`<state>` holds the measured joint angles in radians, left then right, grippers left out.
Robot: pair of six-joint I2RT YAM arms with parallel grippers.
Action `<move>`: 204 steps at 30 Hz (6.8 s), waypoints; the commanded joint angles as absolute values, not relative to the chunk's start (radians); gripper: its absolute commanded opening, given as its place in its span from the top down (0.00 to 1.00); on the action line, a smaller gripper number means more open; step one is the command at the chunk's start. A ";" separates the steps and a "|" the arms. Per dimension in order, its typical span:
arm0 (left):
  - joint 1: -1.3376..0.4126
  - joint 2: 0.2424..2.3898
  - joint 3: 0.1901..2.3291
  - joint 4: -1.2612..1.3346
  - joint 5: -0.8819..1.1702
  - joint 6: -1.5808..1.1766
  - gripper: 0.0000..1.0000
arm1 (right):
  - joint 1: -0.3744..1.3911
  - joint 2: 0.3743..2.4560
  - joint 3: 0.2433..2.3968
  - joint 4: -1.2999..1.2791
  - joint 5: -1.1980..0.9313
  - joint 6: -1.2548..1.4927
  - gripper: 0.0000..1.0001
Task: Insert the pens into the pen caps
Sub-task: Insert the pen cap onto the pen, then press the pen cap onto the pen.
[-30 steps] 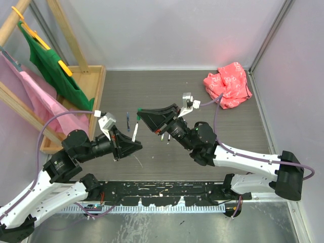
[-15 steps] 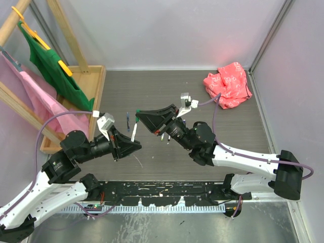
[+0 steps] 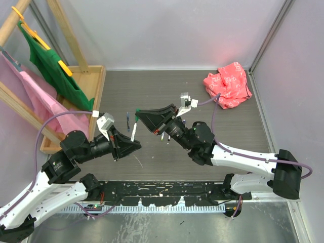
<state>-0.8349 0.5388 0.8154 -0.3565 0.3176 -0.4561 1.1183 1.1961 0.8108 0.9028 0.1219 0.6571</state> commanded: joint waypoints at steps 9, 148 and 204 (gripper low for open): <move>-0.831 0.532 0.850 -0.332 0.313 -0.448 1.00 | 1.117 1.167 0.865 0.949 0.171 0.645 1.00; -0.830 0.564 0.854 -0.447 0.329 -0.315 1.00 | 1.203 1.175 0.981 0.520 0.240 0.577 0.58; -0.830 0.693 1.120 -0.373 0.107 -0.262 1.00 | 1.296 1.289 0.919 0.381 0.174 0.641 1.00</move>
<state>-0.8379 0.6895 1.0187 -0.6277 0.1909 -0.2996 1.2118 1.2308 0.9615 0.5426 0.2901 0.6102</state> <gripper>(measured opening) 0.137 0.235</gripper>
